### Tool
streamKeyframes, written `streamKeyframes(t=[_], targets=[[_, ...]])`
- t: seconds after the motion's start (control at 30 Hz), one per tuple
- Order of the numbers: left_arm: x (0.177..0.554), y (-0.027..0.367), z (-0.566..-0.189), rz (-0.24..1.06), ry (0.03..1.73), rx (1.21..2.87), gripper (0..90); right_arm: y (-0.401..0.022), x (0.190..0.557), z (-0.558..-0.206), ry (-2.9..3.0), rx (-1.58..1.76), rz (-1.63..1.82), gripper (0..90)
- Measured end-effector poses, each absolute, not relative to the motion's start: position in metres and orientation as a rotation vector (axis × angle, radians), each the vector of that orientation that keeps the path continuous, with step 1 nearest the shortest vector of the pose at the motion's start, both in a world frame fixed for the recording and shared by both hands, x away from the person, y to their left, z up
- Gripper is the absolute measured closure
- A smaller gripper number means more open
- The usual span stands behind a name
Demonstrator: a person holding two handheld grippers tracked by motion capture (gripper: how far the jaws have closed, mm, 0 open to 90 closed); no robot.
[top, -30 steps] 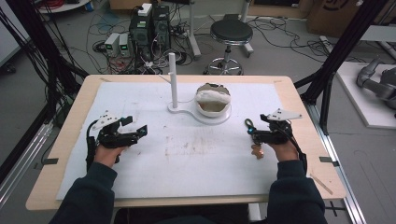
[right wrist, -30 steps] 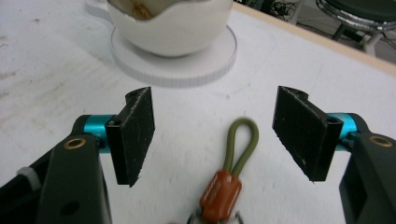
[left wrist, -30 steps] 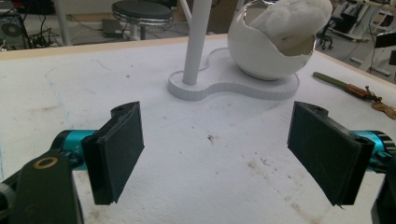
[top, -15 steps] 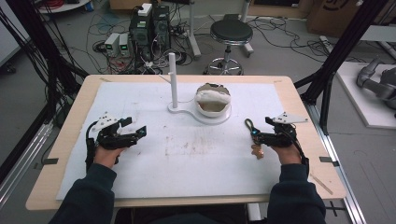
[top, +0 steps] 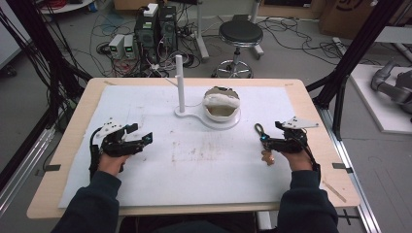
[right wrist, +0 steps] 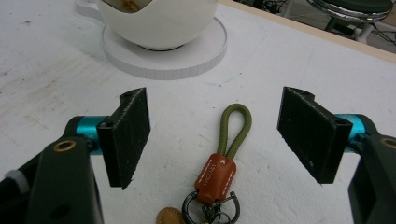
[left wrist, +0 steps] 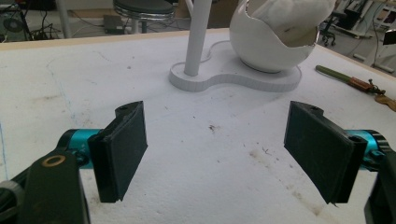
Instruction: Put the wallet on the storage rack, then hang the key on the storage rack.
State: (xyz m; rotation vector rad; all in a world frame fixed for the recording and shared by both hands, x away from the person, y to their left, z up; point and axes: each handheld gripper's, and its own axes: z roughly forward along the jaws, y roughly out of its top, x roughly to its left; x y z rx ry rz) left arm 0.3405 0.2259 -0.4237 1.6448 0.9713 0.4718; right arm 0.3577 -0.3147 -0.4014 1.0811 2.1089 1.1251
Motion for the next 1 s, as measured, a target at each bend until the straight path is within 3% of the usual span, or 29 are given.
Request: streamKeyframes(t=[0.47, 0.73, 0.8, 0.93, 1.0], targets=[[0.341, 0.227, -0.423, 0.469, 0.975, 1.627, 21.6, -0.321, 0.357, -0.403, 2.088, 1.133, 1.123, 25.9], [0.341, 0.226, -0.423, 0.471, 0.974, 1.638, 21.6, -0.322, 0.363, -0.421, 2.224, 1.179, 1.053, 26.9], [0.341, 0.225, -0.424, 0.474, 0.977, 1.638, 21.6, -0.324, 0.364, -0.423, 2.228, 1.203, 1.04, 31.1], [0.34, 0.224, -0.423, 0.481, 0.974, 1.653, 21.8, -0.332, 0.364, -0.426, 2.241, 1.25, 1.057, 49.9], [0.339, 0.223, -0.423, 0.48, 0.973, 1.654, 21.8, -0.333, 0.363, -0.429, 2.259, 1.258, 1.059, 52.4]])
